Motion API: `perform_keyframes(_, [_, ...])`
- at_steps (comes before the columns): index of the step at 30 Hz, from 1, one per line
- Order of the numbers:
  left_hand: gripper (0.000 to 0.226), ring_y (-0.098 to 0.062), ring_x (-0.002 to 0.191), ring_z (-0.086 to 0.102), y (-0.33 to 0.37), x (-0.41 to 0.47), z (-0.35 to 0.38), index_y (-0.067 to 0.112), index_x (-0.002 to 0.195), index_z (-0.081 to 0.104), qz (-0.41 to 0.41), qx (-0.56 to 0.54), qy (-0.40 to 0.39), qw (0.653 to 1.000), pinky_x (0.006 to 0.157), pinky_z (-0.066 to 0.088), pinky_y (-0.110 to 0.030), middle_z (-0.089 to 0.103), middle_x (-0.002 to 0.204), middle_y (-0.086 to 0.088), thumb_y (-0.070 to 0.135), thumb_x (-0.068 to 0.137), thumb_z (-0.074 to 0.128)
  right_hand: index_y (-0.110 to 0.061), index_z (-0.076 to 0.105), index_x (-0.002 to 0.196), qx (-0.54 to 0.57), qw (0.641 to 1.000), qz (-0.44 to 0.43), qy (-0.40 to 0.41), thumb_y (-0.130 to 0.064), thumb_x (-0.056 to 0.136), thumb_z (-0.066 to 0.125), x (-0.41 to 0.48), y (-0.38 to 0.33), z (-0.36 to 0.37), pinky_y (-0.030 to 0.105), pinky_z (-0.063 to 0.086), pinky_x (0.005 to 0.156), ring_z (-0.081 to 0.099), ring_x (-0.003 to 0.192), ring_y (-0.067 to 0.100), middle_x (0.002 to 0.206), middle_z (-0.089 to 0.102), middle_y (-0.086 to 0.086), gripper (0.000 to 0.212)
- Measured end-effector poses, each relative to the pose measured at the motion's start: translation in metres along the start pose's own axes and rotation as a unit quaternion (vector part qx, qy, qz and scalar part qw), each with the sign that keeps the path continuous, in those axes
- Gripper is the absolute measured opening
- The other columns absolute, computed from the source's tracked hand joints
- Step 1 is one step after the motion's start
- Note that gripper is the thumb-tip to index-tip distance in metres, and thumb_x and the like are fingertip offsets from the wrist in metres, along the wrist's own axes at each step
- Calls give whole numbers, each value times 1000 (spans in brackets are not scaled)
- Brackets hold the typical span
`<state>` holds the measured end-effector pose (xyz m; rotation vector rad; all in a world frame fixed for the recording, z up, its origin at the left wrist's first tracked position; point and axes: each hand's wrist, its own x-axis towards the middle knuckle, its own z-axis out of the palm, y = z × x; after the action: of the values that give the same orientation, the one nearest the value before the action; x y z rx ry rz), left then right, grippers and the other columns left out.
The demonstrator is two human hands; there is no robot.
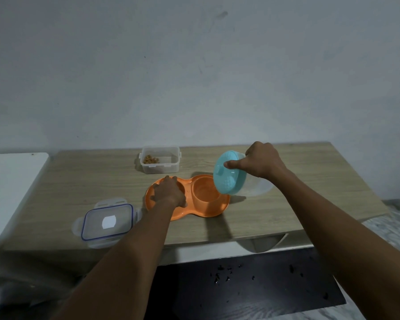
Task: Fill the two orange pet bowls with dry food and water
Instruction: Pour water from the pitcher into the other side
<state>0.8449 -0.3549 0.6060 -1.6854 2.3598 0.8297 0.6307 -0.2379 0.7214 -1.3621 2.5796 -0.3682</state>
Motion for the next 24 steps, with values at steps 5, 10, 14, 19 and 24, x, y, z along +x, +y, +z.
perform_keyframes(5, [108, -38, 142, 29, 1, 0, 0, 21, 150, 30, -1, 5, -1, 1000, 108, 37, -56, 29, 156, -4, 29, 61, 91, -12, 56, 60, -7, 1000, -5, 2, -75, 69, 74, 2, 1, -3, 28, 37, 51, 49, 54, 13, 55, 53, -1, 66])
perform_keyframes(10, [107, -38, 142, 26, 1, -1, 0, 21, 151, 29, -5, 5, 1, 1000, 109, 36, -56, 28, 157, -4, 28, 63, 90, -13, 57, 63, -15, 1000, -17, 5, -76, 69, 73, 3, -1, -7, 28, 37, 51, 50, 57, 12, 58, 56, -1, 65])
perform_keyframes(14, [108, -38, 143, 25, 1, 0, 1, 21, 151, 29, -6, 4, 4, 1000, 109, 35, -56, 29, 156, -4, 29, 62, 90, -14, 56, 64, -15, 1000, -22, 9, -77, 68, 73, 4, 0, -11, 27, 37, 51, 51, 57, 12, 60, 56, -1, 65])
perform_keyframes(19, [108, -38, 144, 24, 1, -1, 1, 22, 152, 27, -5, -2, 2, 1000, 109, 34, -58, 25, 158, -3, 27, 64, 89, -13, 55, 61, -17, 999, -29, 9, -76, 70, 73, 3, -1, -16, 27, 35, 50, 49, 55, 13, 57, 54, -1, 66])
perform_keyframes(24, [111, -38, 145, 21, 0, 0, 2, 22, 152, 27, -8, -21, 3, 1000, 108, 34, -59, 24, 159, -4, 25, 61, 91, -12, 56, 60, -23, 999, -32, 10, -76, 71, 72, 3, 1, -17, 27, 36, 51, 50, 55, 13, 57, 54, -1, 66])
